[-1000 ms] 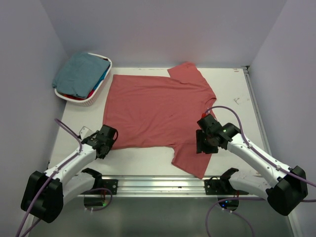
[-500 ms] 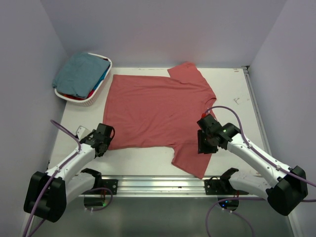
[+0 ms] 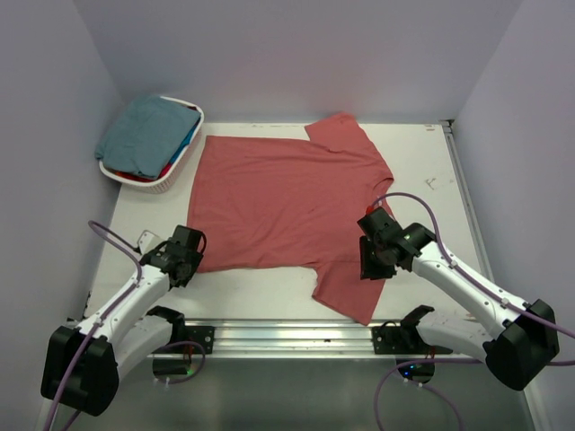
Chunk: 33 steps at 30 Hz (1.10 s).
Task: Fold and stack the t-shirts
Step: Grap the side of the flattened tshirt closest away from the robot with both arms
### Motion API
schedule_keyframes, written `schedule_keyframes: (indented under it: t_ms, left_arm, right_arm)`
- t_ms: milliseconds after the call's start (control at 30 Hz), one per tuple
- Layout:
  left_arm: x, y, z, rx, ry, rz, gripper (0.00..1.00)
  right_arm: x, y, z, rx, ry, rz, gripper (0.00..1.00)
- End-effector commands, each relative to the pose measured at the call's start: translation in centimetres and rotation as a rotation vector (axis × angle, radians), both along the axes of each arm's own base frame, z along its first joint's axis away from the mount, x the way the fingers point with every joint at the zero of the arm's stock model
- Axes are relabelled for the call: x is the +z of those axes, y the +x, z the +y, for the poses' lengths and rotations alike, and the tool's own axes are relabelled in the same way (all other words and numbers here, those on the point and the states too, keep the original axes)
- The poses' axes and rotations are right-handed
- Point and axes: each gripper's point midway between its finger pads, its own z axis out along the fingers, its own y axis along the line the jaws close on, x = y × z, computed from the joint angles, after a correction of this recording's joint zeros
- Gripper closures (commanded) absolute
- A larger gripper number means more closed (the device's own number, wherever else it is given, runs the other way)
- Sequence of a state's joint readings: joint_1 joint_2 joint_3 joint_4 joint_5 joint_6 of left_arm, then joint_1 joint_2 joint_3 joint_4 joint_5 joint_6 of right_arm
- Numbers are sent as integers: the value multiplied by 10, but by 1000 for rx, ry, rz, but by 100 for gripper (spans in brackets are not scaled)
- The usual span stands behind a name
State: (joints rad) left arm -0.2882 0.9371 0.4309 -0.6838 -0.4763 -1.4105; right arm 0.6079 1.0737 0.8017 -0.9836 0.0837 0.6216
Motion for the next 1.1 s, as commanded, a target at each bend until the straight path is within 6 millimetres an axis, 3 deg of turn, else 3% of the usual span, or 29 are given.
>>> schedule_keyframes:
  t_ms: [0,167,467,667,800,1067]
  left_arm:
    - [19,8,3,5,20,-35,47]
    - [20,14,6,9,38,-50,54]
    - [8,17,5,0,52,-17,55]
    - [7,17,6,-1,55,-24,76]
    - [9,17,6,-4,55,-30,100]
    - [24,15,-1,-37,25,-29,100]
  right_arm:
    - [0,0,2,7,9,-1,68]
    - [0,0,2,6,8,-3,69]
    - [1,1,2,4,9,-6,70]
    - [1,1,2,1,10,-9,73]
    - [1,1,2,2,9,-8,75]
    - [3,-5,-3,-13,-7,9,81]
